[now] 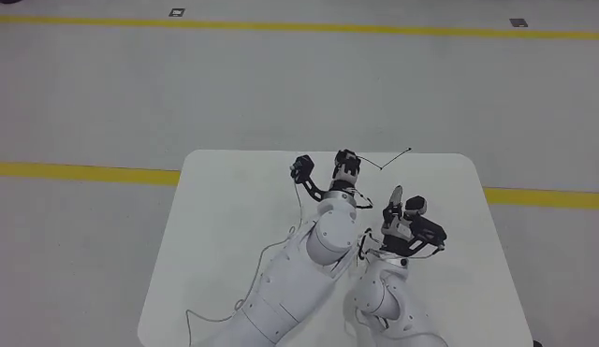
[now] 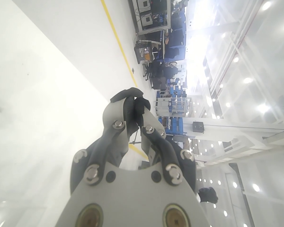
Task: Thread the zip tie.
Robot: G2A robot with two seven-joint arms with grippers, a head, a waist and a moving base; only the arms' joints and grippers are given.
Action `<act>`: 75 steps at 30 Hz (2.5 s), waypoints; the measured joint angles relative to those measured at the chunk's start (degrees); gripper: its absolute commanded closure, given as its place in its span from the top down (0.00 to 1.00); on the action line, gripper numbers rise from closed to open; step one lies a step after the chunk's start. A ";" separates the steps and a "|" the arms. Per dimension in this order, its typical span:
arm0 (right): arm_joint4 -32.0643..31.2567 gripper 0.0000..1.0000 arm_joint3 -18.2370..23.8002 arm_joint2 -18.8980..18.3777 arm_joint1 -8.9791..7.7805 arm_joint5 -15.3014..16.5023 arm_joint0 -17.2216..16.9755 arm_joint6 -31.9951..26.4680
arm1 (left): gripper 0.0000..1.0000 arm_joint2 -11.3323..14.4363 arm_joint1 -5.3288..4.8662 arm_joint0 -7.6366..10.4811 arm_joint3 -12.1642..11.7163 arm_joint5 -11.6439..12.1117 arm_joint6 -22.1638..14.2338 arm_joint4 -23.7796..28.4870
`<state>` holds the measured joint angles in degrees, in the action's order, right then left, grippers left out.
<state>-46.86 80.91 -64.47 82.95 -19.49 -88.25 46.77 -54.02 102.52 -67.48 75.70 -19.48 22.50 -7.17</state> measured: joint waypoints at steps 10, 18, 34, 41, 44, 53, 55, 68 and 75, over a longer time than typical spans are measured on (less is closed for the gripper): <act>-1.28 0.33 -4.54 0.49 1.76 0.01 3.11 -1.69 | 0.00 1.91 -0.23 0.04 -0.64 0.00 -1.10 -0.87; -2.82 0.33 -8.36 0.75 3.62 0.01 4.96 -1.67 | 0.00 2.74 0.12 1.02 -2.28 0.00 -1.13 -0.68; -5.41 0.31 -9.46 -1.45 6.06 0.01 5.25 -2.58 | 0.00 2.81 0.16 1.12 -2.38 0.00 -1.02 -0.62; -6.68 0.28 -9.73 -1.83 7.01 0.01 5.39 -3.13 | 0.00 2.81 0.16 1.12 -2.38 0.00 -1.02 -0.62; -7.09 0.26 -9.54 -2.20 7.34 0.01 5.41 -3.50 | 0.00 2.81 0.16 1.12 -2.38 0.00 -1.02 -0.62; -8.68 0.22 -8.97 -3.02 8.19 0.01 4.95 -3.85 | 0.00 2.81 0.16 1.12 -2.38 0.00 -1.02 -0.62; -8.88 0.21 -8.97 -3.23 8.35 0.01 4.93 -3.99 | 0.00 2.81 0.16 1.12 -2.38 0.00 -1.02 -0.62; -10.15 0.20 -9.40 -4.26 9.12 0.01 5.21 -4.05 | 0.00 2.81 0.16 1.12 -2.38 0.00 -1.02 -0.62; -10.47 0.19 -10.05 -4.44 9.51 0.01 5.55 -4.05 | 0.00 2.81 0.16 1.12 -2.38 0.00 -1.02 -0.62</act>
<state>-57.33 70.87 -68.91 92.46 -19.48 -82.70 42.71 -51.21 102.68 -66.37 73.32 -19.48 21.48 -7.79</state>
